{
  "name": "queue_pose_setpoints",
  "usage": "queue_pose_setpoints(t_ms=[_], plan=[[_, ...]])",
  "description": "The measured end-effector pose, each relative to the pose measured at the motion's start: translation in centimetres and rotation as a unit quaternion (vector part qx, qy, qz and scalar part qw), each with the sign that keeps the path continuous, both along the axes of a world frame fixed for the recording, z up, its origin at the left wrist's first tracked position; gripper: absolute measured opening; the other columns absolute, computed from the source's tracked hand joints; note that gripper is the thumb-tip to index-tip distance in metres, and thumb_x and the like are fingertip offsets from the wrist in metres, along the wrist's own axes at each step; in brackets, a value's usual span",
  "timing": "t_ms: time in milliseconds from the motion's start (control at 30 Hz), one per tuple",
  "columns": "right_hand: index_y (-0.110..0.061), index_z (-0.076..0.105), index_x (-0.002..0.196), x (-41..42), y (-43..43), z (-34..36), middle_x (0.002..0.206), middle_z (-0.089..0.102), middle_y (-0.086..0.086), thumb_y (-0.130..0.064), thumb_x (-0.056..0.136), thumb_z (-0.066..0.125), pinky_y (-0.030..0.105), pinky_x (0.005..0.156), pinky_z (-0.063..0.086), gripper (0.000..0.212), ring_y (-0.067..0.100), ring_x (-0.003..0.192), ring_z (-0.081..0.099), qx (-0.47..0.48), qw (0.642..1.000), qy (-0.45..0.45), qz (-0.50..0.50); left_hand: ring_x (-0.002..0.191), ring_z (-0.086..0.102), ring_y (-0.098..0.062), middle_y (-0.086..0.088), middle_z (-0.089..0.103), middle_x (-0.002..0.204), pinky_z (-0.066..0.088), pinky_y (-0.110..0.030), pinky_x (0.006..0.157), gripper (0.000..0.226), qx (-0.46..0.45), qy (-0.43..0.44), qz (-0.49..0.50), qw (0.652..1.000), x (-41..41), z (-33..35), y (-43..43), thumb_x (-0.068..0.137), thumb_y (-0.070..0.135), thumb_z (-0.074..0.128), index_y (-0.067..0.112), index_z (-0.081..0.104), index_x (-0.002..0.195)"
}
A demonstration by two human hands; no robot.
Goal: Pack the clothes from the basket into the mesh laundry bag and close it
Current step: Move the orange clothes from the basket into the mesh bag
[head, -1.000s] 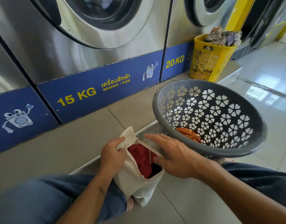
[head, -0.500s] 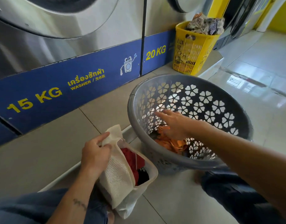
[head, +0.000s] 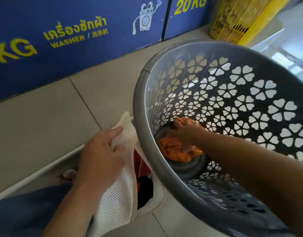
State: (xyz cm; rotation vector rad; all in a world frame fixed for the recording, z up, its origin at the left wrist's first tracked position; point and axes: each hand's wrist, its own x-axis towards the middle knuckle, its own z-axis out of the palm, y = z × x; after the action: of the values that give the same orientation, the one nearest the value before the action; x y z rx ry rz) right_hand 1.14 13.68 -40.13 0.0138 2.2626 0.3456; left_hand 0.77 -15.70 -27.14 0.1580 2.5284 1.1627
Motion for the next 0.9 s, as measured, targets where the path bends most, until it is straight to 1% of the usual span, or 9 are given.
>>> queue_pose_setpoints(t_ms=[67, 167, 300, 367, 500, 600, 700, 800, 900], plan=[[-0.050, -0.009, 0.155, 0.7, -0.4, -2.0, 0.169, -0.013, 0.009, -0.057, 0.082, 0.072, 0.083, 0.106, 0.022, 0.110, 0.055, 0.150, -0.006, 0.011, 0.999, -0.031, -0.009, 0.127, 0.051, -0.011, 0.014, 0.052, 0.144, 0.042, -0.040, 0.109, 0.047, -0.016, 0.006, -0.014, 1.000, -0.2, -0.3, 0.0, 0.093, 0.018, 0.055, 0.032, 0.056, 0.138], [-0.048, -0.010, 0.156, 1.6, -0.4, -4.8, 0.169, -0.012, 0.009, -0.050, 0.086, 0.072, 0.082, 0.104, 0.028, 0.108, 0.057, 0.149, -0.008, -0.003, 0.999, -0.022, -0.026, 0.125, 0.053, -0.010, 0.016, 0.053, 0.141, 0.045, -0.042, 0.108, 0.047, -0.028, 0.020, -0.029, 0.999, -0.3, -0.5, -0.2, 0.094, 0.019, 0.055, 0.031, 0.054, 0.140], [-0.039, 0.013, 0.158, 1.3, -0.2, -4.6, 0.162, 0.016, 0.017, -0.049, 0.092, 0.064, 0.061, 0.097, 0.050, 0.084, 0.054, 0.142, 0.025, 0.007, 1.000, 0.012, 0.023, 0.123, 0.056, -0.014, 0.018, 0.052, 0.141, 0.048, -0.043, 0.105, 0.048, -0.040, 0.017, -0.042, 0.998, -0.3, -1.0, -0.6, 0.094, 0.021, 0.056, 0.033, 0.053, 0.140], [-0.036, 0.021, 0.156, 1.1, 0.1, -4.0, 0.157, 0.029, 0.017, -0.050, 0.089, 0.068, 0.050, 0.094, 0.054, 0.083, 0.046, 0.134, 0.039, -0.006, 0.999, 0.025, 0.044, 0.132, 0.047, -0.007, 0.018, 0.049, 0.144, 0.040, -0.037, 0.112, 0.048, -0.043, 0.026, -0.050, 0.998, -0.3, -1.1, -0.8, 0.095, 0.021, 0.056, 0.032, 0.052, 0.141], [-0.037, 0.032, 0.150, 1.0, 0.7, -1.9, 0.141, 0.049, 0.008, -0.058, 0.080, 0.072, 0.047, 0.092, 0.055, 0.083, 0.033, 0.118, 0.059, -0.040, 0.999, 0.024, 0.028, 0.134, 0.045, -0.007, 0.017, 0.049, 0.145, 0.040, -0.040, 0.113, 0.048, -0.034, 0.021, -0.056, 0.998, -0.3, -0.9, -1.1, 0.095, 0.020, 0.056, 0.032, 0.052, 0.141], [-0.035, 0.034, 0.148, 1.2, 1.0, 0.8, 0.132, 0.055, 0.005, -0.044, 0.081, 0.076, 0.043, 0.093, 0.056, 0.079, 0.026, 0.112, 0.061, -0.092, 0.994, 0.039, -0.046, 0.135, 0.045, -0.011, 0.013, 0.051, 0.144, 0.041, -0.043, 0.112, 0.048, -0.034, 0.027, -0.067, 0.997, -0.6, -1.2, -1.6, 0.094, 0.018, 0.057, 0.030, 0.054, 0.140], [-0.033, 0.034, 0.149, 1.7, 0.5, 3.9, 0.116, 0.059, 0.003, -0.026, 0.086, 0.070, 0.036, 0.081, 0.058, 0.073, 0.022, 0.098, 0.062, -0.123, 0.986, 0.061, -0.094, 0.138, 0.042, -0.013, 0.009, 0.048, 0.148, 0.037, -0.043, 0.115, 0.049, -0.036, 0.020, -0.062, 0.997, -0.6, -1.0, -1.8, 0.093, 0.018, 0.056, 0.031, 0.053, 0.141], [-0.030, 0.052, 0.123, 2.9, -0.4, 6.7, 0.098, 0.061, -0.003, -0.017, 0.082, 0.068, 0.032, 0.074, 0.057, 0.046, 0.020, 0.091, 0.065, -0.168, 0.972, 0.109, -0.123, 0.140, 0.038, -0.017, 0.006, 0.043, 0.152, 0.034, -0.039, 0.115, 0.051, -0.033, -0.003, -0.057, 0.998, -0.1, -0.7, -1.8, 0.094, 0.017, 0.055, 0.032, 0.051, 0.142], [-0.036, 0.048, 0.104, 4.6, -2.1, 10.1, 0.093, 0.061, -0.006, -0.016, 0.080, 0.069, 0.033, 0.075, 0.056, 0.038, 0.016, 0.086, 0.064, -0.208, 0.957, 0.159, -0.126, 0.137, 0.043, -0.021, 0.004, 0.042, 0.152, 0.039, -0.036, 0.106, 0.050, -0.014, -0.029, -0.056, 0.998, 0.2, -0.3, -1.9, 0.095, 0.016, 0.054, 0.034, 0.050, 0.142]])
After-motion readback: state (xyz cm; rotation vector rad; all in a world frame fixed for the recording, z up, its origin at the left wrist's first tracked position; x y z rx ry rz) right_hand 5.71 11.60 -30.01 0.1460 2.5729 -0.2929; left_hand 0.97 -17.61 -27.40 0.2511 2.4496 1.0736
